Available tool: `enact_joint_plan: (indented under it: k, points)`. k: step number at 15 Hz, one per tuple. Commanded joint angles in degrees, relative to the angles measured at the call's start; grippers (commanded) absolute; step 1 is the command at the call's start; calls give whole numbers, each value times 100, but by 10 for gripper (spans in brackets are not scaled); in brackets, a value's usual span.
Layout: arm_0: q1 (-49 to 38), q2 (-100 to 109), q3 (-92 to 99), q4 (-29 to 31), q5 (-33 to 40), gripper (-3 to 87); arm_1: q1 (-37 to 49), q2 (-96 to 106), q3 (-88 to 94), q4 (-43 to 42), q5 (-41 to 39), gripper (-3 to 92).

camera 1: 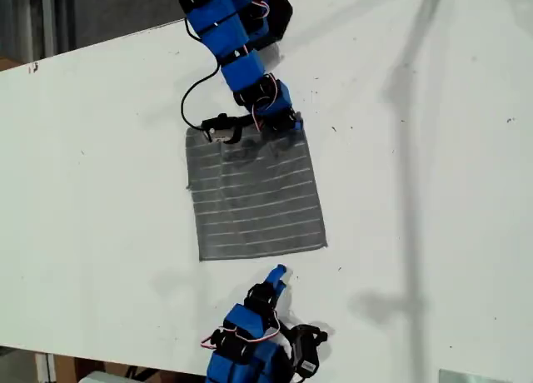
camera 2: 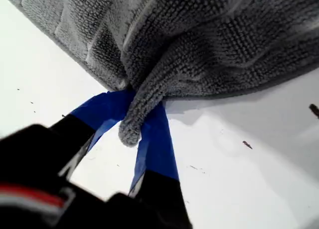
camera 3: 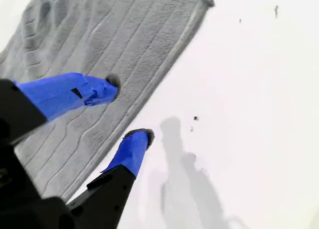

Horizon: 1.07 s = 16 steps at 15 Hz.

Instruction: Grasp corners of a square towel and fold twice.

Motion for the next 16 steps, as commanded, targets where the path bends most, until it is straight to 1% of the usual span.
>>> enact_joint_plan:
  k: [1,3,4,6,8,11,13,15,16]
  points:
    - [598,-888,-369,-1195,-299,189,35,-18,-62,-35,-70,-1]
    - [914,-1837,-826,-1582,-396,199,26,-18,-62,-44,-70,-1]
    - [993,-2338,-1151,-1670,-334,206,18,-18,-53,-53,-70,-1]
    - [949,-3103,-1600,-1846,-246,211,9,-9,-53,-62,-70,-1]
    - [853,-3744,-1863,-1907,-404,214,-18,-9,-44,-62,-70,-1]
    - [642,-4790,-2435,-2039,-422,218,-26,-9,-35,-79,-70,-1]
    - [501,-5353,-2821,-2259,-264,220,-35,-9,-26,-79,-70,-1]
    - [422,-5836,-3437,-2145,-88,217,-35,-9,-26,-88,-70,-1]
    - [404,-6021,-3647,-2118,18,200,-44,-9,-18,-88,-70,-1]
